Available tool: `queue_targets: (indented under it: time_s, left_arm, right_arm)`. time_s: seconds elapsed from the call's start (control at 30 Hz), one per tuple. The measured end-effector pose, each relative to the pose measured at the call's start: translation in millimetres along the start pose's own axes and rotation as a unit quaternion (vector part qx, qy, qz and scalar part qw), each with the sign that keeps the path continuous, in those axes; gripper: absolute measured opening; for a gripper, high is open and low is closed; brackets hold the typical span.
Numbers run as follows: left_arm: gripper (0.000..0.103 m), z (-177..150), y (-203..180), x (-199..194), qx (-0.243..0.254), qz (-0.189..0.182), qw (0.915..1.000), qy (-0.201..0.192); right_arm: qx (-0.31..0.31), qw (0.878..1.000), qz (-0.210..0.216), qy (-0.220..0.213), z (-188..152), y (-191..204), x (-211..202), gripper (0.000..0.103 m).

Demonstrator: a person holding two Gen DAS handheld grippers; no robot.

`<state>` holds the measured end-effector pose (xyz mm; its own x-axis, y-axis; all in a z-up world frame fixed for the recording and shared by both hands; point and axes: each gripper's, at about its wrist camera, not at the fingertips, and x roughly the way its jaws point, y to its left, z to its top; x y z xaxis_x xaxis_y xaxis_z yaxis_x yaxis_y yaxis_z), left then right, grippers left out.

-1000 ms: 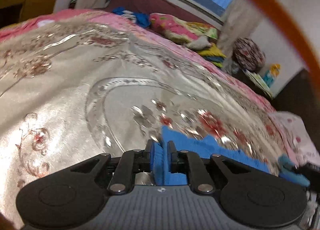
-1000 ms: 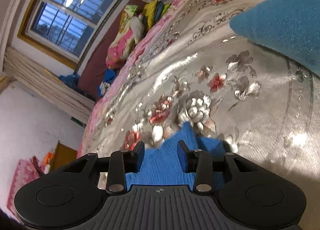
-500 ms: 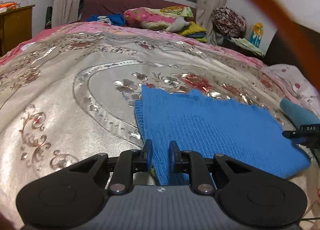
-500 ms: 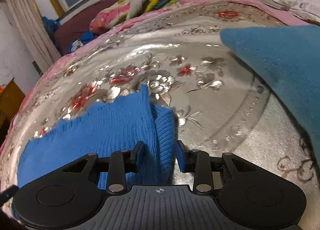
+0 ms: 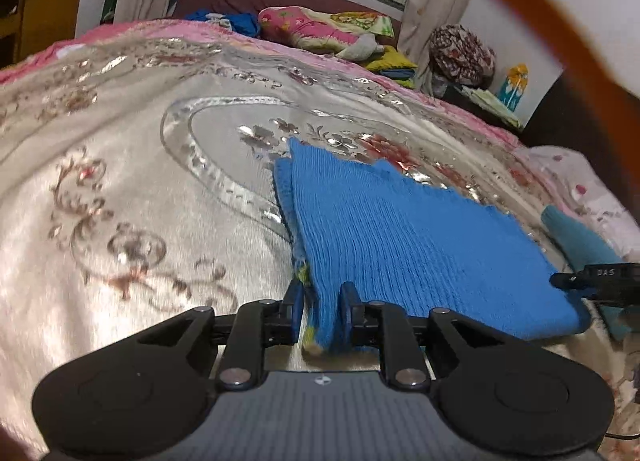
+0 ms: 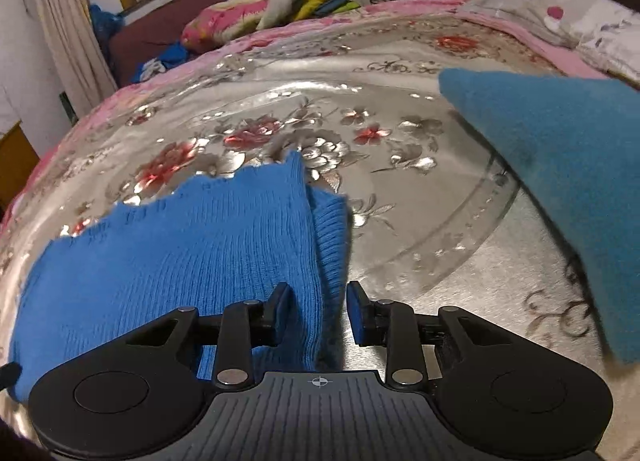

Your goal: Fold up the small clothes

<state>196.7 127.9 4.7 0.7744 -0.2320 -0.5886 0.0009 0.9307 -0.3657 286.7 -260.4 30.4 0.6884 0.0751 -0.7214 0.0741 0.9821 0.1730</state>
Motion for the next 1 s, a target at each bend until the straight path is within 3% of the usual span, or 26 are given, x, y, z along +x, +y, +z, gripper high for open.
queue_targets:
  time_s: [0.13,0.27,0.47,0.7,0.83,1.0]
  left_arm:
    - [0.029,-9,7,-5,-0.028,-0.018,0.9995,-0.004]
    - [0.029,-12,9,-6,-0.017,-0.028,0.9995,-0.002]
    - [0.03,-12,14,-9,-0.024,-0.047,0.9986,0.004]
    - [0.033,-16,16,-10,-0.04,-0.067,0.9969,0.014]
    - [0.035,-20,14,-11,-0.04,-0.075,0.9962,0.017]
    - [0.037,-23,15,-12,-0.048,-0.087,0.9948,0.023]
  right_arm:
    - [-0.015,1.0,-0.013,-0.014,2,18,-14,0.03]
    - [-0.039,0.999,0.003,-0.012,2,49,-22,0.03]
    - [-0.099,0.993,0.062,0.009,-2,126,-22,0.031]
    - [-0.17,0.976,0.124,0.049,-4,233,1,0.035]
    - [-0.197,0.969,0.128,0.073,-6,279,23,0.039]
    - [-0.228,0.964,0.102,0.094,-15,313,49,0.045]
